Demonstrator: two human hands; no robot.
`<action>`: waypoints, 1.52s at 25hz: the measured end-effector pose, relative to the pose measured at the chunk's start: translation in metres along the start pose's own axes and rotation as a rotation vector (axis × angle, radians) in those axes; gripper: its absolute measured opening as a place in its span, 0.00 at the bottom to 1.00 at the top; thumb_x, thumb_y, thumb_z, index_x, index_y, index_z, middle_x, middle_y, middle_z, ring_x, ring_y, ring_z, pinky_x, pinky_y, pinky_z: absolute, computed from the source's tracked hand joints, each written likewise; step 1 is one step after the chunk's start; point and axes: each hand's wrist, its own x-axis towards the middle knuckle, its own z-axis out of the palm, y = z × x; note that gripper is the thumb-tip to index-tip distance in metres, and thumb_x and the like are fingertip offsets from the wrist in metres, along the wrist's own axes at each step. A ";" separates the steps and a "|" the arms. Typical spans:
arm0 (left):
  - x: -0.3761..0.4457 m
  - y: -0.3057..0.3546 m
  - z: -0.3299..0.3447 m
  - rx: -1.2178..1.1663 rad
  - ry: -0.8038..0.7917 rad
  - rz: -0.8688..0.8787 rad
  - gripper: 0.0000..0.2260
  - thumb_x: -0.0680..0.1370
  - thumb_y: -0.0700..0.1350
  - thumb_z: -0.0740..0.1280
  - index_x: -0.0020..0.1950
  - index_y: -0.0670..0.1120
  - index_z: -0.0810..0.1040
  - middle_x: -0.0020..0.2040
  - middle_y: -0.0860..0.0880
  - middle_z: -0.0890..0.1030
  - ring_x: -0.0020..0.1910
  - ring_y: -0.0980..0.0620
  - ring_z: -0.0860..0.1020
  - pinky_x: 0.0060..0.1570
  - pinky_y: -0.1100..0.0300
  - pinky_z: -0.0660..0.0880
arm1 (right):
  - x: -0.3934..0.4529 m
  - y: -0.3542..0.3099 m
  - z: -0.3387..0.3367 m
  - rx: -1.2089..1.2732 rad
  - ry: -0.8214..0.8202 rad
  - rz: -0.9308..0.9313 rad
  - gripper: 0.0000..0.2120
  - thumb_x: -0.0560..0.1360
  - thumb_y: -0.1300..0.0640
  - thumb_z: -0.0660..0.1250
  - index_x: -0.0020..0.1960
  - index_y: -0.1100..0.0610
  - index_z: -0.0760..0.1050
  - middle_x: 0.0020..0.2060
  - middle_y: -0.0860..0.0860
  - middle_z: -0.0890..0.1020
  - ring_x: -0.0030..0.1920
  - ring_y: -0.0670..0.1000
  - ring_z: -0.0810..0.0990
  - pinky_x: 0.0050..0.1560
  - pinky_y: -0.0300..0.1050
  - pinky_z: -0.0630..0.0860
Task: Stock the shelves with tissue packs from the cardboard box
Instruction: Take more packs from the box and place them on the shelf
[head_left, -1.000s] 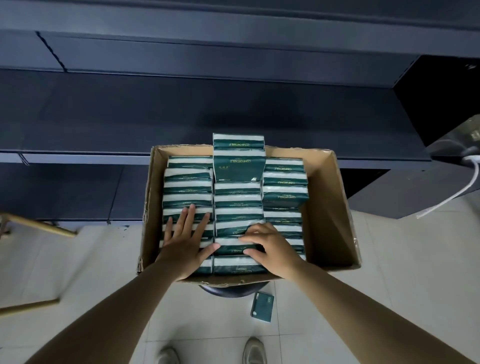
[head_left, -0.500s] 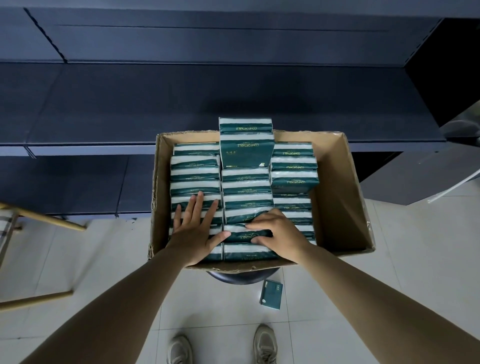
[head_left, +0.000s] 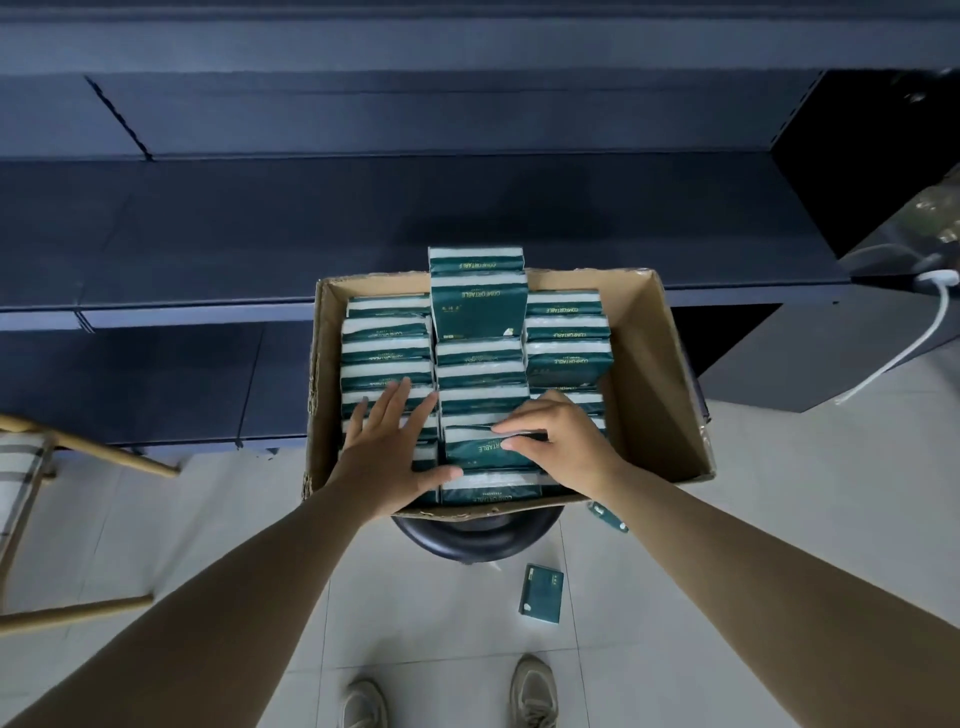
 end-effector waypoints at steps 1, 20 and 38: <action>-0.003 0.005 -0.009 -0.004 0.053 0.020 0.42 0.72 0.71 0.56 0.77 0.55 0.40 0.78 0.48 0.38 0.76 0.50 0.36 0.73 0.48 0.37 | -0.001 -0.009 -0.014 0.010 0.021 -0.012 0.10 0.70 0.59 0.73 0.52 0.53 0.83 0.46 0.47 0.84 0.47 0.49 0.73 0.50 0.34 0.68; -0.017 0.113 -0.460 0.131 1.123 0.168 0.42 0.69 0.73 0.56 0.76 0.48 0.60 0.76 0.42 0.58 0.75 0.44 0.55 0.72 0.49 0.48 | 0.065 -0.276 -0.404 -0.079 0.537 -0.464 0.09 0.76 0.61 0.67 0.52 0.53 0.82 0.42 0.38 0.80 0.47 0.42 0.74 0.53 0.28 0.64; 0.173 0.048 -0.601 0.113 1.117 -0.096 0.47 0.68 0.70 0.64 0.78 0.53 0.44 0.78 0.45 0.44 0.77 0.48 0.42 0.73 0.48 0.40 | 0.346 -0.280 -0.477 -0.201 0.811 -0.437 0.08 0.77 0.58 0.65 0.51 0.51 0.83 0.46 0.44 0.80 0.51 0.45 0.67 0.56 0.46 0.68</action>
